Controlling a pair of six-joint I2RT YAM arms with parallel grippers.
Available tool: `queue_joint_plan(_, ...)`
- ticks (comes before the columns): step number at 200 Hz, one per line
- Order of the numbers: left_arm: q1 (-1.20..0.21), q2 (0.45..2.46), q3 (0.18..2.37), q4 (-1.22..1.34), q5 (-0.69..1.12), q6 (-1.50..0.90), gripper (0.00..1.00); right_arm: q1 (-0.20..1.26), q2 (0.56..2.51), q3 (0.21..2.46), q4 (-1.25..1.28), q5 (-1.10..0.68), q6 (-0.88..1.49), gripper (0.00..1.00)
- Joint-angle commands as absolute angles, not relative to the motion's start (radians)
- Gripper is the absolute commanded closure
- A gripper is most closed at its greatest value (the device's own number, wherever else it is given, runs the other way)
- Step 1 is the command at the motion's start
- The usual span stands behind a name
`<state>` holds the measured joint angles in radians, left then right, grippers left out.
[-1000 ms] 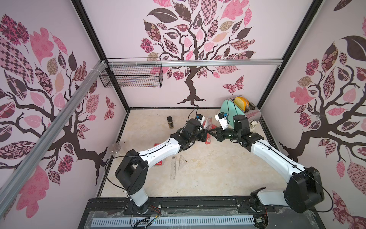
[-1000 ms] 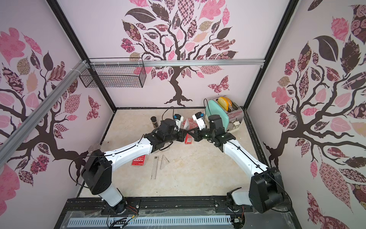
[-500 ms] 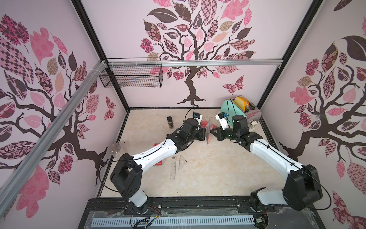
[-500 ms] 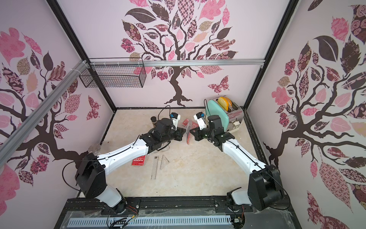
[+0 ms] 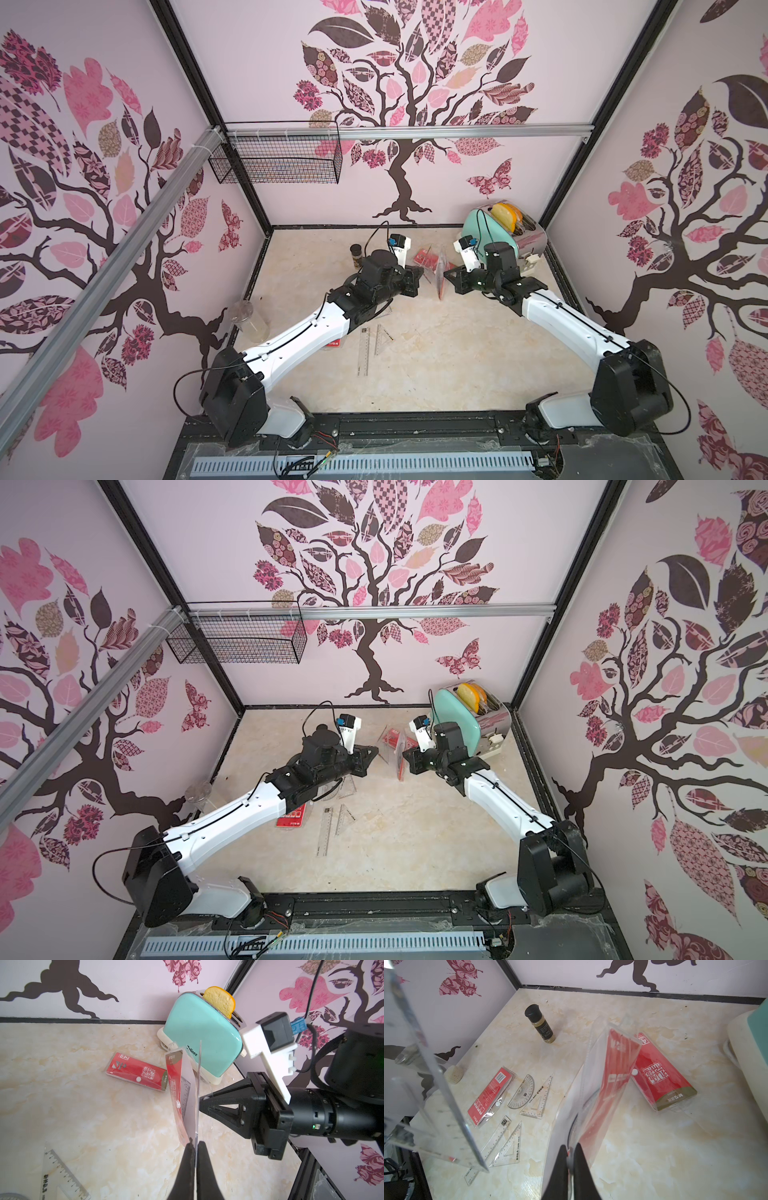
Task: Open the ruler set and take out the ruler
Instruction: Take out the ruler from the ruler set bag, then place the ruler at the center of the board.
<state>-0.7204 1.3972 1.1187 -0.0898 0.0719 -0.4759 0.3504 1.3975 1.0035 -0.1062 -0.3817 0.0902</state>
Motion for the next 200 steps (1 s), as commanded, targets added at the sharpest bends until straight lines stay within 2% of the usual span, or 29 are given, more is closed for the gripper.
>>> queue_joint_plan(1,-0.667,1.383,1.077,-0.07,0.129,-0.499,1.0,0.342,1.378,1.016,-0.128,-0.356,0.088,1.0)
queue_joint_plan(42,-0.587,1.45,1.033,-0.048,0.258,-0.522,1.0,0.334,1.339,1.018,-0.155,-0.339,0.078,1.0)
queue_joint_plan(75,-0.554,1.554,1.005,-0.001,0.309,-0.542,1.0,0.334,1.301,1.033,-0.182,-0.339,0.071,1.0)
queue_joint_plan(139,-0.446,1.778,0.998,0.151,0.53,-0.634,1.0,0.334,1.244,1.027,-0.203,-0.331,0.067,1.0)
queue_joint_plan(200,-0.431,1.931,1.046,0.183,0.562,-0.677,1.0,0.334,1.229,1.022,-0.212,-0.32,0.06,1.0)
